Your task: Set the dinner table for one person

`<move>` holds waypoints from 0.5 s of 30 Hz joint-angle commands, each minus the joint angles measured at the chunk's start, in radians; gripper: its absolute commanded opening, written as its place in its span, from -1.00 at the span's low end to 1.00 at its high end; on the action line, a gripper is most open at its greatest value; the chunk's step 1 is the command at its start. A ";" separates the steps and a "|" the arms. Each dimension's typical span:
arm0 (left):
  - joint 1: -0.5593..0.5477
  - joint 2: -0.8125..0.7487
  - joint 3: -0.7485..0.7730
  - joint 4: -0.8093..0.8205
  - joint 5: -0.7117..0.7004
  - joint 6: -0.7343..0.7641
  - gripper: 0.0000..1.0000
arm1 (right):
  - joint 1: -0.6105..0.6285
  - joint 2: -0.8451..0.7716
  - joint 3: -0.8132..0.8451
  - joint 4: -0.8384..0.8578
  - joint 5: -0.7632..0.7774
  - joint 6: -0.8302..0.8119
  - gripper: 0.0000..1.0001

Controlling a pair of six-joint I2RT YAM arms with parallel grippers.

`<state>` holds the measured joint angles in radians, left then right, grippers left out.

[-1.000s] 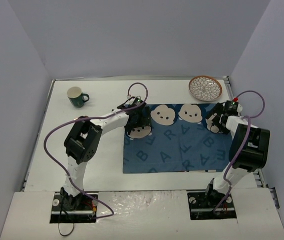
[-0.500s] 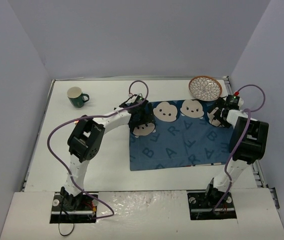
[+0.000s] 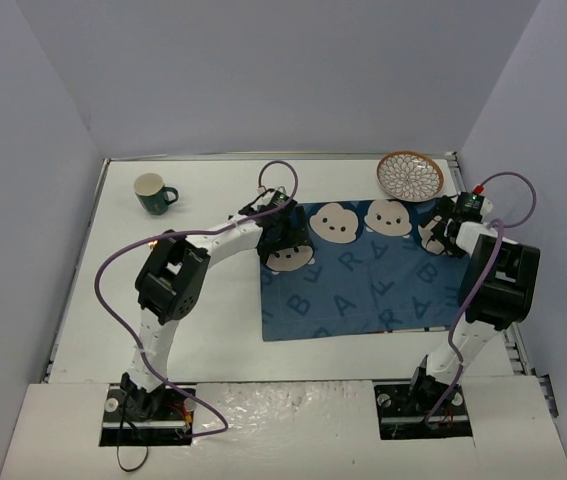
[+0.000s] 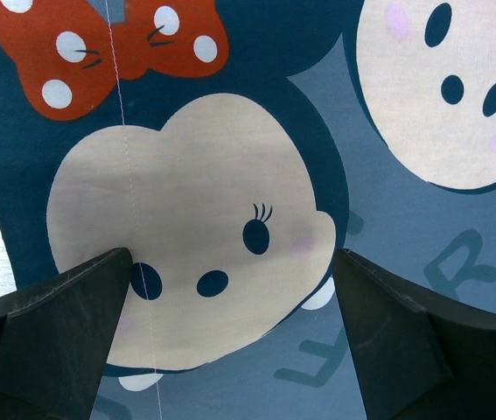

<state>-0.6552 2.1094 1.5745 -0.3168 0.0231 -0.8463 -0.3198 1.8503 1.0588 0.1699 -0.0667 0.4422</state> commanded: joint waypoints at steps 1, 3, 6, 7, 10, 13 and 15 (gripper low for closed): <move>-0.005 0.020 0.008 -0.059 -0.014 0.042 0.94 | -0.019 -0.038 -0.044 -0.079 0.060 -0.001 1.00; -0.004 0.028 0.021 -0.058 -0.014 0.058 0.94 | -0.019 -0.037 -0.045 -0.080 0.063 -0.004 1.00; -0.004 0.028 0.036 -0.056 -0.014 0.081 0.94 | -0.021 -0.054 -0.055 -0.081 0.064 -0.002 1.00; -0.004 0.026 0.039 -0.055 -0.018 0.090 0.94 | -0.022 -0.063 -0.060 -0.079 0.064 0.003 1.00; -0.004 0.017 0.047 -0.054 -0.048 0.108 0.94 | -0.022 -0.077 -0.050 -0.083 0.090 -0.003 1.00; -0.004 0.006 0.052 -0.047 -0.052 0.117 0.94 | -0.024 -0.096 -0.047 -0.086 0.087 0.003 1.00; -0.004 0.007 0.065 -0.054 -0.055 0.129 0.94 | -0.024 -0.110 -0.056 -0.087 0.091 0.007 1.00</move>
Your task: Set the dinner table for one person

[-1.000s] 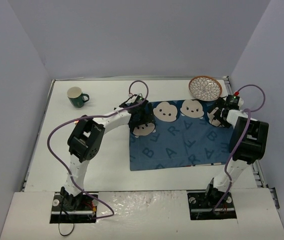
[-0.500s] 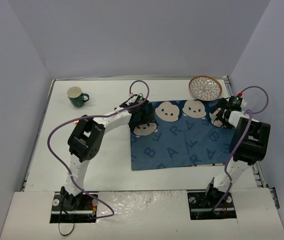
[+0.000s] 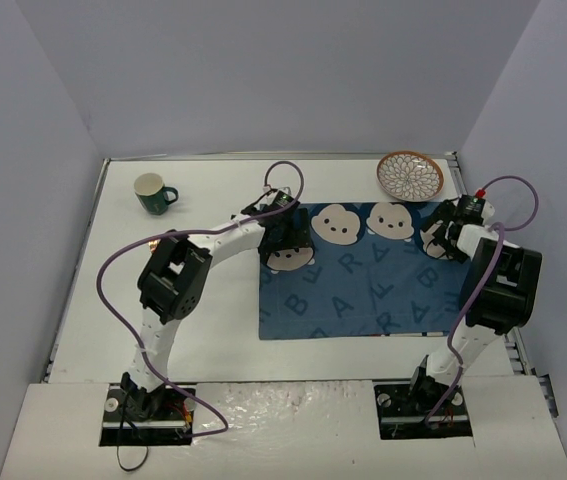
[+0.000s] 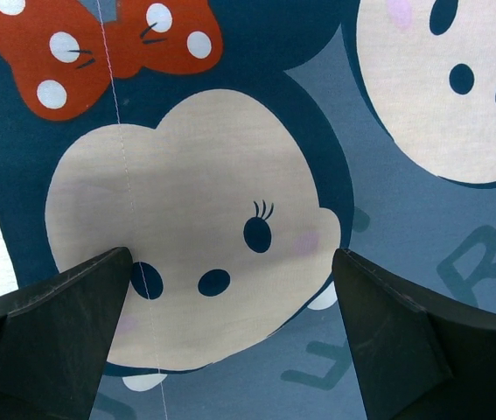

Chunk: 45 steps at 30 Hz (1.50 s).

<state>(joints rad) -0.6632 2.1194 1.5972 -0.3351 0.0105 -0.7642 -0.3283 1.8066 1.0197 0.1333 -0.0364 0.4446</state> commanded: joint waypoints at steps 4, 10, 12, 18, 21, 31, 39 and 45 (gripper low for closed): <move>0.005 0.004 0.056 -0.036 -0.036 0.064 0.94 | -0.021 -0.068 -0.025 -0.054 0.066 0.001 1.00; 0.004 -0.057 0.063 -0.019 -0.038 0.074 0.94 | -0.020 -0.175 0.000 -0.054 0.001 -0.005 1.00; 0.004 -0.113 0.074 -0.019 -0.043 0.083 0.94 | -0.021 -0.229 0.023 -0.054 -0.041 0.009 1.00; 0.004 -0.288 0.093 -0.045 -0.067 0.124 0.94 | -0.020 -0.335 0.071 -0.014 -0.142 0.156 1.00; 0.014 -0.387 0.066 -0.080 -0.091 0.177 0.94 | -0.019 -0.337 0.067 0.060 -0.174 0.241 1.00; 0.320 -0.828 -0.237 -0.169 0.041 0.315 0.94 | -0.011 -0.082 0.177 0.197 -0.283 0.381 0.86; 0.456 -1.005 -0.508 -0.039 0.040 0.357 0.94 | 0.011 0.086 0.296 0.231 -0.228 0.418 0.72; 0.467 -0.980 -0.504 -0.066 0.046 0.365 0.94 | 0.023 0.218 0.400 0.236 -0.214 0.438 0.69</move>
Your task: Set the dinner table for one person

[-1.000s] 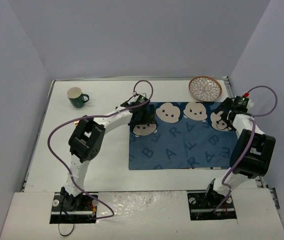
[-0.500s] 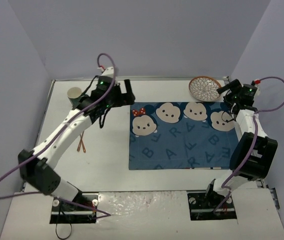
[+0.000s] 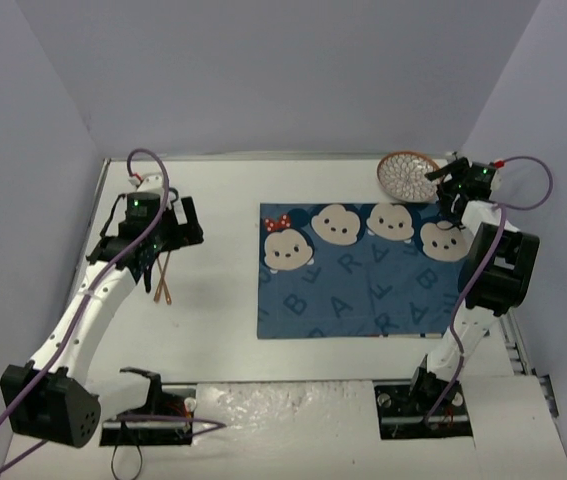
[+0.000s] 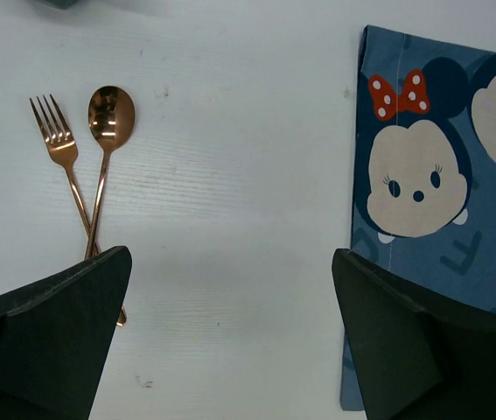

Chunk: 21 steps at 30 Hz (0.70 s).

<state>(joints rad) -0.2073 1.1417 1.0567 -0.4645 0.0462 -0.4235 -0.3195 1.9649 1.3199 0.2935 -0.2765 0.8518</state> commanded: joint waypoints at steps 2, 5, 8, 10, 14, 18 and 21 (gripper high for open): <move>0.013 -0.002 0.035 0.064 0.011 0.025 0.94 | 0.018 0.092 0.114 0.082 0.032 0.037 0.68; 0.018 0.002 0.034 0.064 0.011 0.023 0.94 | 0.022 0.122 0.131 0.085 0.052 0.035 0.65; 0.019 0.007 0.034 0.066 0.012 0.023 0.94 | 0.023 0.145 0.145 0.079 0.065 0.038 0.60; 0.019 0.010 0.034 0.065 0.012 0.022 0.94 | 0.025 0.153 0.152 0.092 0.076 0.035 0.58; 0.019 0.017 0.032 0.064 0.016 0.019 0.94 | 0.027 0.176 0.169 0.109 0.068 0.032 0.49; 0.019 0.023 0.032 0.065 0.019 0.017 0.94 | 0.026 0.205 0.178 0.140 0.047 0.038 0.37; 0.019 0.028 0.032 0.064 0.020 0.017 0.94 | 0.026 0.218 0.186 0.154 0.039 0.042 0.30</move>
<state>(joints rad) -0.1951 1.1684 1.0561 -0.4519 0.0563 -0.4194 -0.2993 2.1752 1.4552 0.3609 -0.2333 0.8803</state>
